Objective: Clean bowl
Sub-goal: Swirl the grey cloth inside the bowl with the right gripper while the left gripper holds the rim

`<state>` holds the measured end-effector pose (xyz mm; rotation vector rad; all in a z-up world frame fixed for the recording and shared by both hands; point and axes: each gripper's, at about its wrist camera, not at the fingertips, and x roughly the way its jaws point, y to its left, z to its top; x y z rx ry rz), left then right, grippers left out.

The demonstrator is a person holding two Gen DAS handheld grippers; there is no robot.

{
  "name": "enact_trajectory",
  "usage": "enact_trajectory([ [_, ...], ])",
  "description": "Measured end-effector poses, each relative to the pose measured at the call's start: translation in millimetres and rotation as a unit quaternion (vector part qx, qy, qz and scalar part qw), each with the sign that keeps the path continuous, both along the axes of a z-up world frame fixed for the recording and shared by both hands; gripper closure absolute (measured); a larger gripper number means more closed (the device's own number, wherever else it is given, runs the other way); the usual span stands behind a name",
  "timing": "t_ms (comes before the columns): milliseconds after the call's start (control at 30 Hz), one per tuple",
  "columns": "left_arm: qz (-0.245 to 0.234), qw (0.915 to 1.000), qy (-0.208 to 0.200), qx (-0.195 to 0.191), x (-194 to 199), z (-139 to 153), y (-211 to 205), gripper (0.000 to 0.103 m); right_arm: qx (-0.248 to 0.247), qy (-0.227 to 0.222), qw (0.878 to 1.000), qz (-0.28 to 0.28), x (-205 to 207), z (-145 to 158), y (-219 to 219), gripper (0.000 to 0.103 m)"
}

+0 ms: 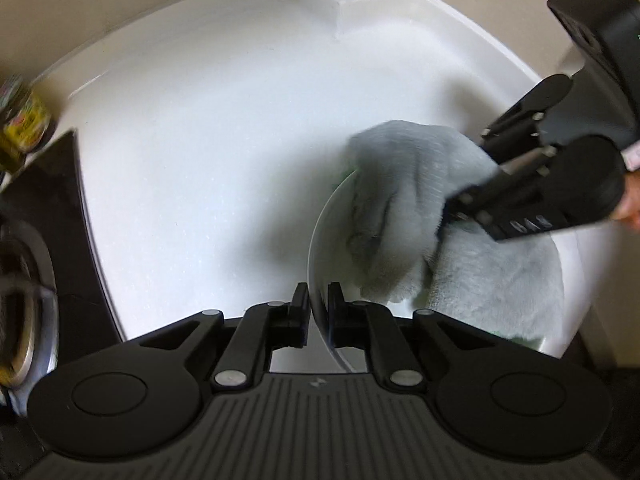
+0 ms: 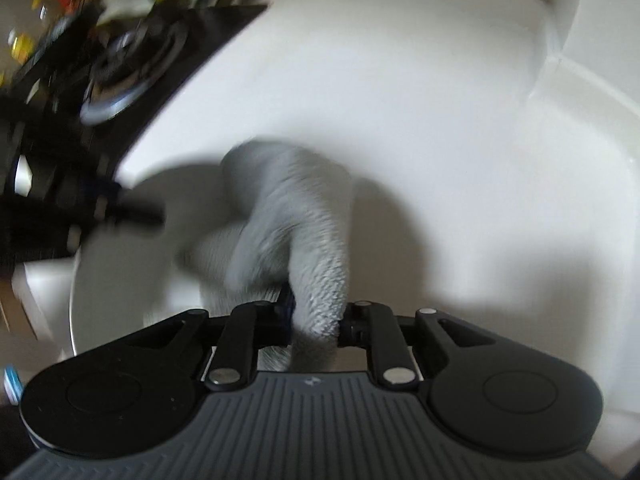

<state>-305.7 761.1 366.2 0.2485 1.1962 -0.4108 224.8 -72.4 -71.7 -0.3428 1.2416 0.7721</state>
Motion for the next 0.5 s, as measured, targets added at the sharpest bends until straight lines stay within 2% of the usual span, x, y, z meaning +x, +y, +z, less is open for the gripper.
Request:
enact_trajectory([
  [67, -0.032, 0.9994, 0.008, -0.003, 4.9, 2.7, -2.6, 0.097, -0.021, 0.028, 0.998, 0.052, -6.0, -0.5, 1.8, 0.082],
  [133, -0.068, 0.9976, 0.005, 0.013, 5.9, 2.7, -7.7, 0.097, -0.04, 0.038, 0.995, 0.078, -4.2, 0.7, 2.4, 0.08],
  [233, -0.116, 0.9924, -0.008, 0.04, 0.4, -2.7, -6.9, 0.095, -0.057, 0.016, 0.994, 0.095, 4.6, 3.5, 6.0, 0.079],
  [400, -0.15, 0.9885, -0.01, 0.021, -9.9, 1.9, -0.9, 0.096, -0.045, -0.03, 0.994, 0.091, 19.0, 8.4, 11.8, 0.079],
  [500, -0.126, 0.9918, -0.015, 0.017, -21.6, 4.3, 4.7, 0.096, -0.021, -0.038, 0.996, 0.072, 24.2, 10.2, 11.1, 0.08],
])
